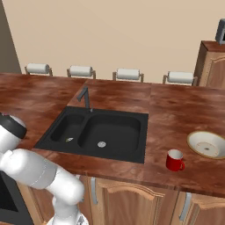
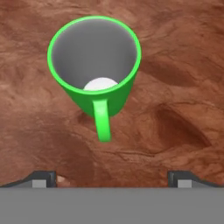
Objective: Clear the mugs and bowl far away from the sink.
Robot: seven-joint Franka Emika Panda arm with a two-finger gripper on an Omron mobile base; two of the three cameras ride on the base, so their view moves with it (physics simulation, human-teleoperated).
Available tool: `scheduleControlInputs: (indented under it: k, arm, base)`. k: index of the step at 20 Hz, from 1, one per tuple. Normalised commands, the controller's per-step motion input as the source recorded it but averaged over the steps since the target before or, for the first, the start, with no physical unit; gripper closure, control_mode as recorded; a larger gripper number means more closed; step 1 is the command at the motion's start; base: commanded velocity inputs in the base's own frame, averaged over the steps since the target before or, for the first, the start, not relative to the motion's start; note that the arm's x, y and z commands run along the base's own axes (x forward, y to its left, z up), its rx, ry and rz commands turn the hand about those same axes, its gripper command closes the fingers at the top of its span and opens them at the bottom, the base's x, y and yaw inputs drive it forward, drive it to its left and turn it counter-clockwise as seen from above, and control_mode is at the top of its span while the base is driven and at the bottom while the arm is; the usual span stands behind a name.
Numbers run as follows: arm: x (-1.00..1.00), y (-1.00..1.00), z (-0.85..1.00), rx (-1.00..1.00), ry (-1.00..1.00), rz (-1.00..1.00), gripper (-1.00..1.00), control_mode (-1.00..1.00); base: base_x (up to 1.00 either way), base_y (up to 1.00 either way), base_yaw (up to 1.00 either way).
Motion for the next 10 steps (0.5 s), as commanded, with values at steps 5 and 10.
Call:
scheduleControlInputs:
  k: [5, 10]
  arm:
    - [0.24, 0.16, -0.12, 0.01, 0.0, 0.0, -1.0, -1.0]
    - [0.27, 0.16, -0.11, 0.01, 0.0, 0.0, -1.0, -1.0]
  base:
    - [0.0, 0.0, 0.0]
    - [0.0, 0.0, 0.0]
